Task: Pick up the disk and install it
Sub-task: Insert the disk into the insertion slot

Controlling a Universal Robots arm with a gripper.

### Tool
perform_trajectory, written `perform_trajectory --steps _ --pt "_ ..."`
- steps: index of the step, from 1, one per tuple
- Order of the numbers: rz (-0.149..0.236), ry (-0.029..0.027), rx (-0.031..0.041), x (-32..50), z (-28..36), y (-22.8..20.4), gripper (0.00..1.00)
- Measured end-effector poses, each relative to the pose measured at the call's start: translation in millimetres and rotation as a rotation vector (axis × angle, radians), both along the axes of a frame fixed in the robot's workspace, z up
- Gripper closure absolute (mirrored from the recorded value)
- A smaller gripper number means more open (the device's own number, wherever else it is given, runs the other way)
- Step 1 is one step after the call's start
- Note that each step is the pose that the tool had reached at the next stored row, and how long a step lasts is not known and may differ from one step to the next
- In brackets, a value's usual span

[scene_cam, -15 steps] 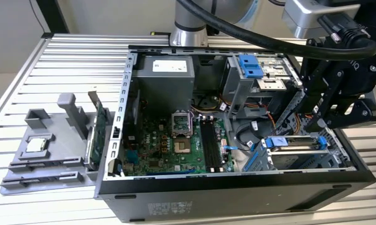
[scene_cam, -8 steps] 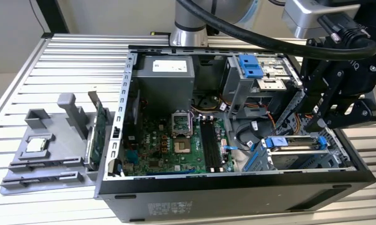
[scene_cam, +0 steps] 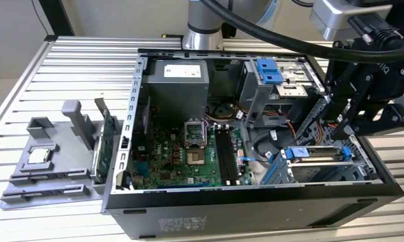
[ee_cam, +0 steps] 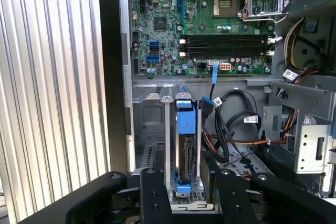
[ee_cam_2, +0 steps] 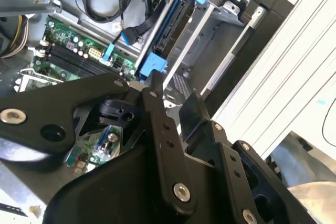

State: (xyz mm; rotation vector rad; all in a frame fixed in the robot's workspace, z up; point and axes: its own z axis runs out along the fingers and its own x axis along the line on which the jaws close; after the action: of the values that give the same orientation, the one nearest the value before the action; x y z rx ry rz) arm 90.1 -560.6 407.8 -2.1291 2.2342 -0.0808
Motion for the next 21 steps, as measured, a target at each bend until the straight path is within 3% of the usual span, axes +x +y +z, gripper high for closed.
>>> perform_trajectory --steps 8,11,17,21 --pt "0.0 0.0204 -0.01 16.0 -7.2 10.8 0.0" --pt "0.0 0.0325 -0.0155 24.6 -9.3 13.5 0.0" --pt "0.0 0.0596 -0.0352 46.1 -11.8 14.3 0.0" --pt "0.0 0.0615 -0.0394 48.1 -13.1 14.8 0.0"
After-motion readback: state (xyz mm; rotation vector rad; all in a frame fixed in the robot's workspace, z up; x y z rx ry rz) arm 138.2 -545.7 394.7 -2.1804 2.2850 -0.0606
